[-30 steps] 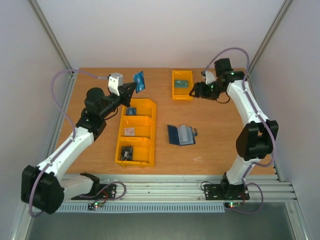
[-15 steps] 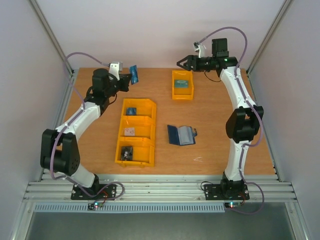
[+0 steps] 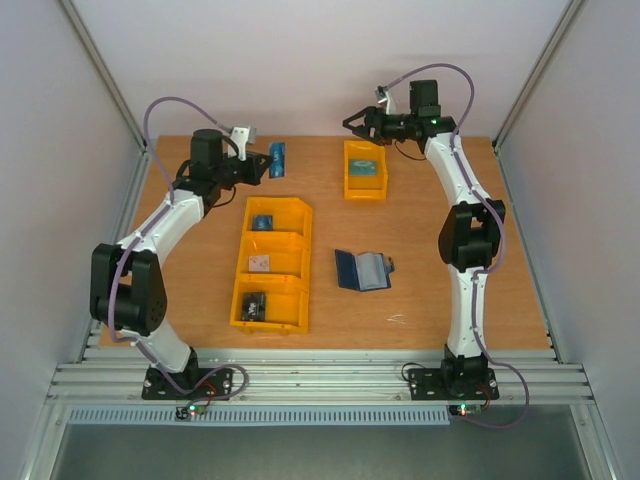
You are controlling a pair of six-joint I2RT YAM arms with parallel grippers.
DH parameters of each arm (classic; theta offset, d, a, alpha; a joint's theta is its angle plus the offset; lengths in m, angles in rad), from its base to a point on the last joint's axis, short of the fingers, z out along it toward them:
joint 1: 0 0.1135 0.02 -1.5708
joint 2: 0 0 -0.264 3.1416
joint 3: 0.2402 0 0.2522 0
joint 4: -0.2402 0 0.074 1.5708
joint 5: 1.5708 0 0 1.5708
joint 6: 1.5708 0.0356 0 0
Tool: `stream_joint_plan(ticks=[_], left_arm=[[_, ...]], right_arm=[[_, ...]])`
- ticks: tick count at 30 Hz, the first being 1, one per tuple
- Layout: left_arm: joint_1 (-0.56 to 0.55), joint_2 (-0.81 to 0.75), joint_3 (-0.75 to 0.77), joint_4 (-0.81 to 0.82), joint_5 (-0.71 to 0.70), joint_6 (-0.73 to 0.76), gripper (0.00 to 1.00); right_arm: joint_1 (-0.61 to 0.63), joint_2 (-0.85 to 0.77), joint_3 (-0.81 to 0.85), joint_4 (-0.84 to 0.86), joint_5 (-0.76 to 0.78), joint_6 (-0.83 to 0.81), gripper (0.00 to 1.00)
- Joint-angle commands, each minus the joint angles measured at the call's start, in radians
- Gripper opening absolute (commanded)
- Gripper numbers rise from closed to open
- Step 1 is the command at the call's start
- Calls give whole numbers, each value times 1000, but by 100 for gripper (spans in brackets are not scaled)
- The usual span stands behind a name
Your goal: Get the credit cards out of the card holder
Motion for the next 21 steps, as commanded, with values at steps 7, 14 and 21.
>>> stream_joint_plan(ticks=[7, 14, 21], left_arm=[[29, -82, -61, 51, 232, -7, 0], [94, -257, -246, 248, 411, -165, 0], [166, -531, -420, 290, 495, -335, 0]], right_arm=[[142, -18, 53, -108, -34, -139, 64], [294, -98, -24, -200, -54, -278, 63], [412, -274, -262, 1, -61, -189, 59]])
